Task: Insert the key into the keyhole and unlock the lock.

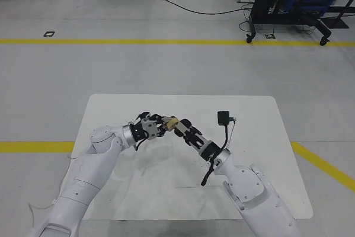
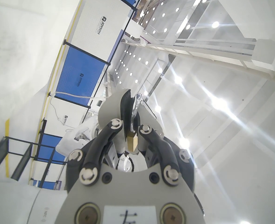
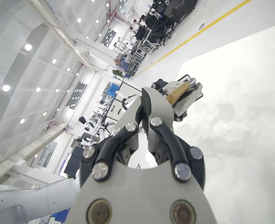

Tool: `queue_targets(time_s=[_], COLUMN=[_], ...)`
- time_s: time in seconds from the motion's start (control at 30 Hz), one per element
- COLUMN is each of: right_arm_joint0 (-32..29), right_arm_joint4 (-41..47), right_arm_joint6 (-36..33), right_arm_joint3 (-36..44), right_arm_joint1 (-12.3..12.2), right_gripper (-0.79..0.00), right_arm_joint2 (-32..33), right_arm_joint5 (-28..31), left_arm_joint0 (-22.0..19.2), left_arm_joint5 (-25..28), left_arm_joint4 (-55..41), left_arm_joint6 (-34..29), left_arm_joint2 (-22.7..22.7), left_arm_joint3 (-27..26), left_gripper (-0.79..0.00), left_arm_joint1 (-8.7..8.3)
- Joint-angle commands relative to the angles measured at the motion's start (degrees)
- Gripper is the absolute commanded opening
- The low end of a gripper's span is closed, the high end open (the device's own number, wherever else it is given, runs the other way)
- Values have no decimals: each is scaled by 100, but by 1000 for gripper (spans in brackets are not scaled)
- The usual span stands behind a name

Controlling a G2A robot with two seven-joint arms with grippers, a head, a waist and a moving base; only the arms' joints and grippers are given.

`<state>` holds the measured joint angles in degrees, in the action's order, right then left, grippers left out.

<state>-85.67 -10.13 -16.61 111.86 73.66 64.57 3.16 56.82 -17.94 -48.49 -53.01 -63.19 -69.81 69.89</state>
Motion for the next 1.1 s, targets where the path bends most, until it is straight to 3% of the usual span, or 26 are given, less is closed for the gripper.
queue_targets(time_s=[0.0,0.1,0.23,0.33,1.07], right_arm_joint0=[-128,-197,-10,136,269], right_arm_joint4=[305,922,2202,2485,2992], right_arm_joint6=[-231,-718,-1439,-1662,-1973], right_arm_joint3=[51,-34,-518,-788,-1090], right_arm_joint1=[-24,-49,-41,-39,-70], right_gripper=[-680,-489,-499,-471,-486], right_arm_joint2=[104,208,254,255,224], right_arm_joint5=[161,310,535,579,608], left_arm_joint0=[52,111,175,204,308], left_arm_joint5=[268,536,767,881,1266], left_arm_joint4=[208,480,647,622,812], left_arm_joint6=[94,46,-116,-140,9], left_arm_joint2=[-34,-32,-13,-46,-175], left_arm_joint3=[-119,-319,-455,-477,-643], left_gripper=[-785,-785,-785,-785,-785], left_arm_joint1=[-17,-38,-52,-54,-73])
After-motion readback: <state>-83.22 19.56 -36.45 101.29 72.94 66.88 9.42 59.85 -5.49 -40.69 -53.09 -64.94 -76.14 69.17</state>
